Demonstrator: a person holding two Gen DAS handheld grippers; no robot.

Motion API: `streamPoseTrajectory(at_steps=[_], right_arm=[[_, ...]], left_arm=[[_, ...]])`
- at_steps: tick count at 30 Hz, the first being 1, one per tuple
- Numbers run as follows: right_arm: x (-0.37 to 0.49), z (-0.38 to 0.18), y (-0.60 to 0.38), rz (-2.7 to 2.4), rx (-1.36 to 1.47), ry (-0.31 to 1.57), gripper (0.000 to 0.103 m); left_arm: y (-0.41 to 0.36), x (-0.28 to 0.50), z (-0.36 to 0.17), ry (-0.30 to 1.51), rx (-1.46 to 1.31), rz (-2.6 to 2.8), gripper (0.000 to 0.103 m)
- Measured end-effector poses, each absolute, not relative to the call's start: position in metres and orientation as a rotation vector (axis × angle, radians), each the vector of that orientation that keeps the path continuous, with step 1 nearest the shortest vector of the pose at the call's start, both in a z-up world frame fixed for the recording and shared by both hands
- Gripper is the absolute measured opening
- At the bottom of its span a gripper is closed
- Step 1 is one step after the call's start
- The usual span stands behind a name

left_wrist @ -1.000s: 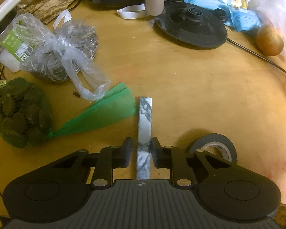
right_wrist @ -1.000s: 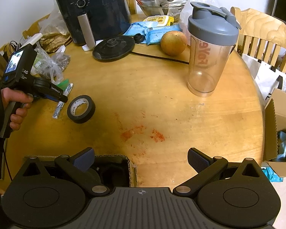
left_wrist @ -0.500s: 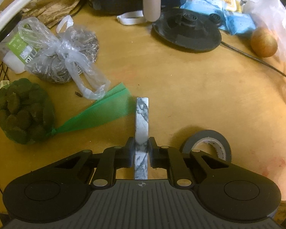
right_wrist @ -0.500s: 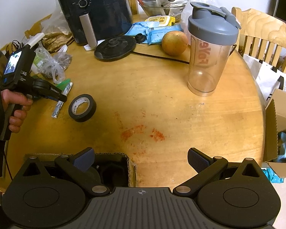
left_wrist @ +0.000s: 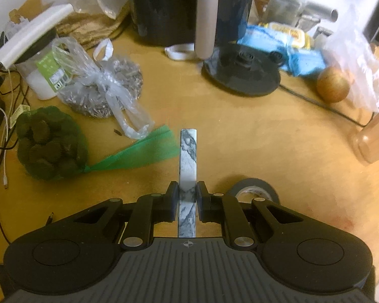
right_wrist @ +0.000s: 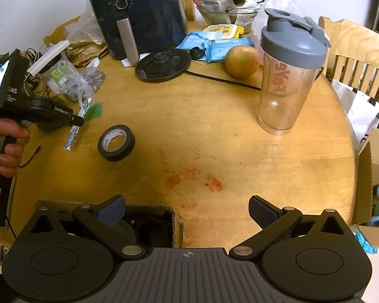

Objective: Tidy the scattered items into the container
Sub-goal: 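Close the left gripper on the silver marbled strip, then lift the strip with the left gripper while the right gripper moves to the black tape roll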

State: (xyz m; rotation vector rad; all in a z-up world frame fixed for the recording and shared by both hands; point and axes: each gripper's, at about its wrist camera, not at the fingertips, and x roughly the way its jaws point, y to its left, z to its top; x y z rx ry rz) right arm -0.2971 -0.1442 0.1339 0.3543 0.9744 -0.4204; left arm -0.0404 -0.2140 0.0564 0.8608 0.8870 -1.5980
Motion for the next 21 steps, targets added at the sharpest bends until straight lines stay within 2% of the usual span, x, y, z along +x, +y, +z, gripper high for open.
streamPoseTrajectory(at_steps=[21], right_arm=[[-0.29,0.143,-0.145,-0.359,0.313,0.941,0.103]], left_arm=[[-0.163,-0.027,0.102,0.855,0.674,-1.617,0.016]])
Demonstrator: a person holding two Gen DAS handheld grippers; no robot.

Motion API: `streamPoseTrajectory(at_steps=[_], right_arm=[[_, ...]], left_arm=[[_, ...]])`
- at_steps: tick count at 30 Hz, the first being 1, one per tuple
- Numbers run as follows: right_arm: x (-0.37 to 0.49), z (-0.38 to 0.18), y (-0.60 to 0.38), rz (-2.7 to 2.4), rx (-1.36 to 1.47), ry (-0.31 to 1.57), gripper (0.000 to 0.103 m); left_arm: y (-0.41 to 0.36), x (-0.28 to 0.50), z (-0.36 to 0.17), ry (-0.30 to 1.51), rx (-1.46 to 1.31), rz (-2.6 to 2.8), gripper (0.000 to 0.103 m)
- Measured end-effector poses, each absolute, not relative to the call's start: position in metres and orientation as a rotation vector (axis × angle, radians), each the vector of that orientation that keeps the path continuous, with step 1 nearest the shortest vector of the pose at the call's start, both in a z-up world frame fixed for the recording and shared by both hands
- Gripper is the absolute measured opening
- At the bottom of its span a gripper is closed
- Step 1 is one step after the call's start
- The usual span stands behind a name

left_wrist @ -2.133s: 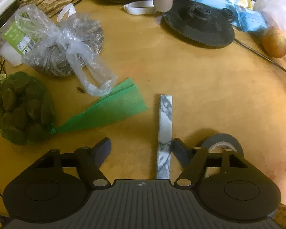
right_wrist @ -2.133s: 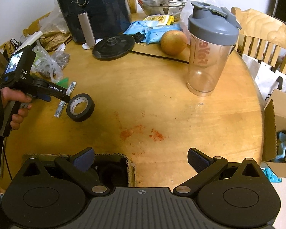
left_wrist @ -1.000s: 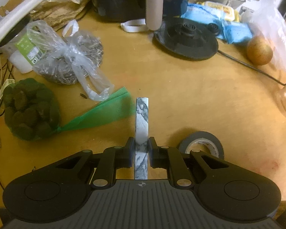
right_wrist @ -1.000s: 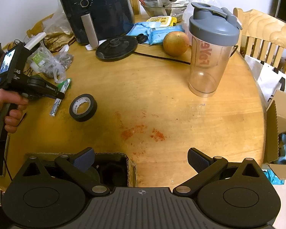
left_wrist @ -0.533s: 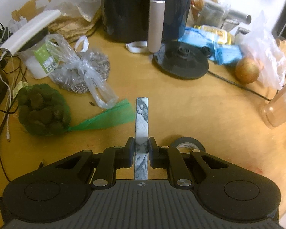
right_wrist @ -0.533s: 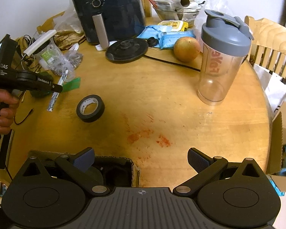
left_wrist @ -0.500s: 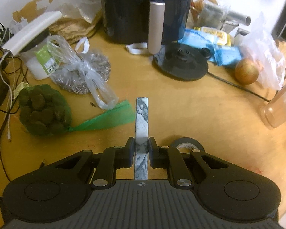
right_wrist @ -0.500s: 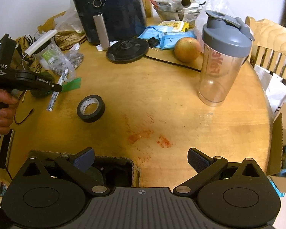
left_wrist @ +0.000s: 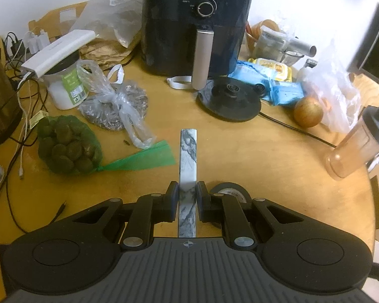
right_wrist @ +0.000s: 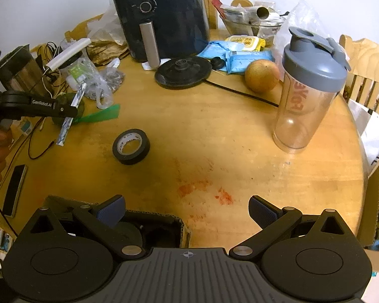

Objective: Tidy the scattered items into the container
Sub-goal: 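Lift the strip with the left gripper while the right gripper moves to the black tape roll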

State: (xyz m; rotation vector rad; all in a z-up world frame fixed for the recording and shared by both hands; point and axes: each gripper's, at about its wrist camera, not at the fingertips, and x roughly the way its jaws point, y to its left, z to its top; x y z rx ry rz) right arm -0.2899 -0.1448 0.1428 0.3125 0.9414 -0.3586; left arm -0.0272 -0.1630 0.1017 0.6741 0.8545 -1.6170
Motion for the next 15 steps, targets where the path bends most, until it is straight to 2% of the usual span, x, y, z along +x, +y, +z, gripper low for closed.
streamPoseTrajectory(at_steps=[15], right_arm=[[-0.266,0.151,-0.151,-0.306,0.264,0.907,0.103]], left_arm=[[-0.123,-0.01,0.118,0.85,0.582,-1.596,0.016]])
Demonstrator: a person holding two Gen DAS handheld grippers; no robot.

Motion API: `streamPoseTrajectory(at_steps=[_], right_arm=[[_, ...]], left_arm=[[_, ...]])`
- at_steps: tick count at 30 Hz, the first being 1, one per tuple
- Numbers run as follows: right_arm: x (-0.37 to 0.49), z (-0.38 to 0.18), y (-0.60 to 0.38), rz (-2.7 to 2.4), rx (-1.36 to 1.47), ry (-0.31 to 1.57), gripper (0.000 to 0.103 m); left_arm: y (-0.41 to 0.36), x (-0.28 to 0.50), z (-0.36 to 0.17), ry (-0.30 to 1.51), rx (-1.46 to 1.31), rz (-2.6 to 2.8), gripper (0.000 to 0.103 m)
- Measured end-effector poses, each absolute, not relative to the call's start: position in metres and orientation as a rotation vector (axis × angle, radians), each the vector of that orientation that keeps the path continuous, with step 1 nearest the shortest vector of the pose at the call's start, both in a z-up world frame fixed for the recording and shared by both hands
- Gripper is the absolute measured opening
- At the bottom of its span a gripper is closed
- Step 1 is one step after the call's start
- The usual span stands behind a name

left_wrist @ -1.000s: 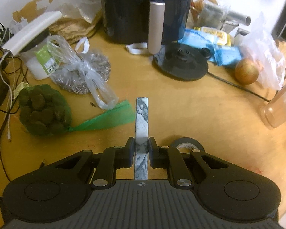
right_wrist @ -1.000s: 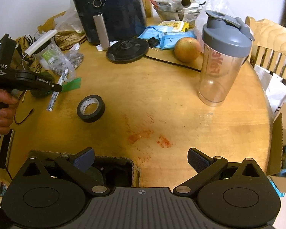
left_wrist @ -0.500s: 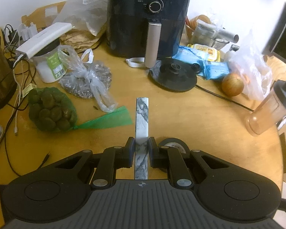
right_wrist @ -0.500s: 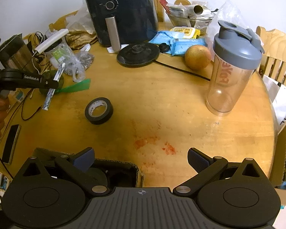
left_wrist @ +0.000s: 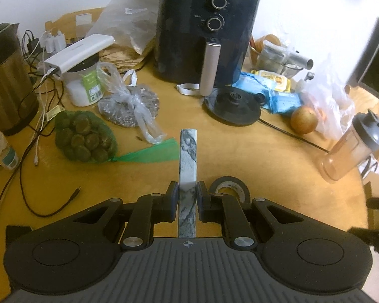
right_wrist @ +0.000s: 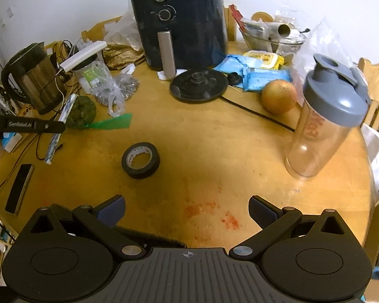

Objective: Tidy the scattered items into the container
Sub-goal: 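Lift the strip with the left gripper while the right gripper moves to the black tape roll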

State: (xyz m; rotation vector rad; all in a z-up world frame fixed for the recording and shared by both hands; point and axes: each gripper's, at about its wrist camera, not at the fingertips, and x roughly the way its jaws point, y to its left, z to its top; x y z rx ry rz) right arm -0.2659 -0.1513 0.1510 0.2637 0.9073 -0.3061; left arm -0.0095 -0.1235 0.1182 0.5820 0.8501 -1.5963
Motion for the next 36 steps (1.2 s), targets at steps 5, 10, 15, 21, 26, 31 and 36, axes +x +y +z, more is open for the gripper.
streamPoseTrajectory(at_steps=[5,10,15,21,26,31,36], right_arm=[[-0.253,0.153,-0.155,-0.302,0.238,0.897,0.103],[-0.242,0.152,-0.16,-0.288,0.237,0.889,0.103],[-0.228,0.15,-0.161,-0.268,0.226,0.891,0.103],[-0.209,0.144,-0.161,-0.233,0.215,0.895,0.103],[-0.196,0.137,-0.162,-0.214,0.231,0.904,0.103],[-0.182,0.129,-0.16,-0.206,0.247,0.914,0.103],[-0.169,0.121,-0.16,-0.198,0.259,0.921,0.103]], left_arm=[[-0.115,-0.004,0.12,0.854,0.568,-1.593,0.016],[-0.109,0.002,0.121,0.866,0.548,-1.583,0.016],[-0.104,0.005,0.123,0.869,0.541,-1.567,0.016],[-0.097,0.012,0.125,0.876,0.501,-1.58,0.016],[-0.094,0.015,0.124,0.889,0.496,-1.583,0.016],[-0.091,0.021,0.122,0.909,0.487,-1.574,0.016],[-0.086,0.026,0.123,0.916,0.477,-1.564,0.016]])
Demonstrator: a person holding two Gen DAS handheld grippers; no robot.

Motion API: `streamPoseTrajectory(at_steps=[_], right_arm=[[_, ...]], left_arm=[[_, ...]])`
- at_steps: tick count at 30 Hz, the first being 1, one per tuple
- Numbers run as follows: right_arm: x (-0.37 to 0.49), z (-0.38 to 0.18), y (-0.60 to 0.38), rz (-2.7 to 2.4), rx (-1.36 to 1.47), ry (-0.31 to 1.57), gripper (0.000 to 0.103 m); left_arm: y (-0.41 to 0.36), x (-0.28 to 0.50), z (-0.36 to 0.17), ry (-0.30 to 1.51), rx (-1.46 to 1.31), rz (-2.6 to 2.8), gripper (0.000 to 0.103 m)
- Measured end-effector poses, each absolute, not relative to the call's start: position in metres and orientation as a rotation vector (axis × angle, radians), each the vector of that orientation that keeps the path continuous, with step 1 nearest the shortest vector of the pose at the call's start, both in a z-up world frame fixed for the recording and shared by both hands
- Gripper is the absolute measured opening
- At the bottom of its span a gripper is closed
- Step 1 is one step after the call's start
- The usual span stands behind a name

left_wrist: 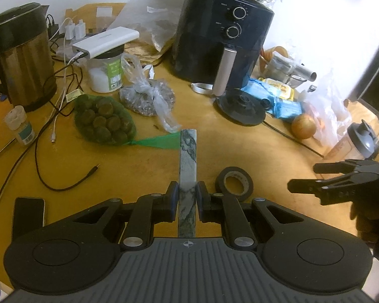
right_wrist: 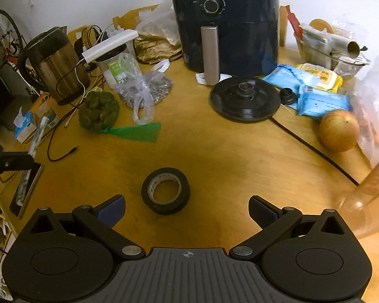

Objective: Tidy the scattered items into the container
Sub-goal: 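Lift the strip with the left gripper while the right gripper moves to the black tape roll, then close the right gripper on the black tape roll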

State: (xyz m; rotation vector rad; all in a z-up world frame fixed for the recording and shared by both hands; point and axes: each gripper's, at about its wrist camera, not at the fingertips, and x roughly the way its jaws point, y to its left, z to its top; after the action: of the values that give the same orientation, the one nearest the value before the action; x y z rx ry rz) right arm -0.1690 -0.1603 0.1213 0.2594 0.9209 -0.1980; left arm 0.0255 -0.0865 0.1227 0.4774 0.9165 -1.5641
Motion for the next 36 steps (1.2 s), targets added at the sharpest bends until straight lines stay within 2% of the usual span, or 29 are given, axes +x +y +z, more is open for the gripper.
streamPoseTrajectory(at_steps=[36], right_arm=[[-0.07,0.038,-0.13,-0.081,0.068,1.09,0.103]], left_arm=[[-0.071,0.05,0.115,0.987,0.429,-1.512,0.016]])
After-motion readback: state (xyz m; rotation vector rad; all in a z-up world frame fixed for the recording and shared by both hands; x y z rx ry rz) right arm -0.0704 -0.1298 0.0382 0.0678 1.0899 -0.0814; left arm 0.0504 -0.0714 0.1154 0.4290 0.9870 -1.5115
